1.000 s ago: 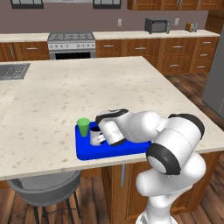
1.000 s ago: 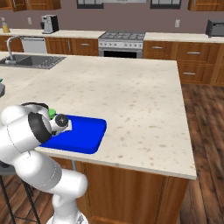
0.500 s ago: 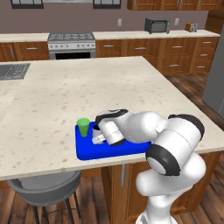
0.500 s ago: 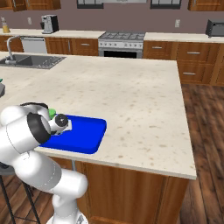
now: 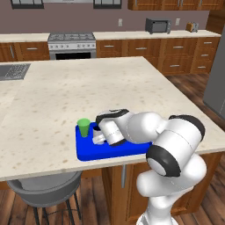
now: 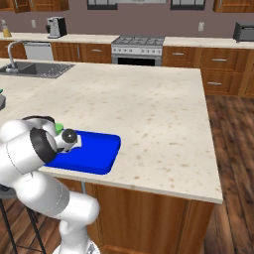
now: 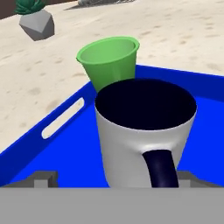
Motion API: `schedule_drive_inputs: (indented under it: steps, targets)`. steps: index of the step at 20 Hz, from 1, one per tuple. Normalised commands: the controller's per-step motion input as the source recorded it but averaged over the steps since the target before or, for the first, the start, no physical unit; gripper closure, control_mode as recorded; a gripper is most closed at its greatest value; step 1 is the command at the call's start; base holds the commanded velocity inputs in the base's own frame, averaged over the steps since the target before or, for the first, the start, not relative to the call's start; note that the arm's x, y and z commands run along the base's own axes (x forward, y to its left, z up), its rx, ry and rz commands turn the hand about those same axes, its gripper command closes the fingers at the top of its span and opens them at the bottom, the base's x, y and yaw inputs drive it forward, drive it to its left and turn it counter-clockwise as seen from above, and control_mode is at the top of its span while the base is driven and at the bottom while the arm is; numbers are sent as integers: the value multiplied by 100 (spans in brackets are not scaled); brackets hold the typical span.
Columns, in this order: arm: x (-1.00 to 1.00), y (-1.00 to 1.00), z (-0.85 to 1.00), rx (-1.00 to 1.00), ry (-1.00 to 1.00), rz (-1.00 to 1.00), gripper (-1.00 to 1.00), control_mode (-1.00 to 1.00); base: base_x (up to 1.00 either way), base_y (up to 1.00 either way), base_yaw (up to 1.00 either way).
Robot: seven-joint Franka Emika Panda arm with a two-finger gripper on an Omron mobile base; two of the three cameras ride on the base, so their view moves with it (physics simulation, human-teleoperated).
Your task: There is a tray on the dining counter. Grab the cup, mug, and pitcher and place them on the tray. The pitcher may be placed next to the tray if it cannot fit the tray.
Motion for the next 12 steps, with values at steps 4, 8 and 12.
schedule_drive_inputs:
  steps: [4, 8, 12]
  targets:
    - [0, 0, 0, 0, -8, -16, -100, -100, 0, 0, 0]
    - [-1, 0, 0, 0, -7, -21, -100, -100, 0, 0, 0]
    - [0, 0, 18, 0, -2, -23, -100, -100, 0, 0, 0]
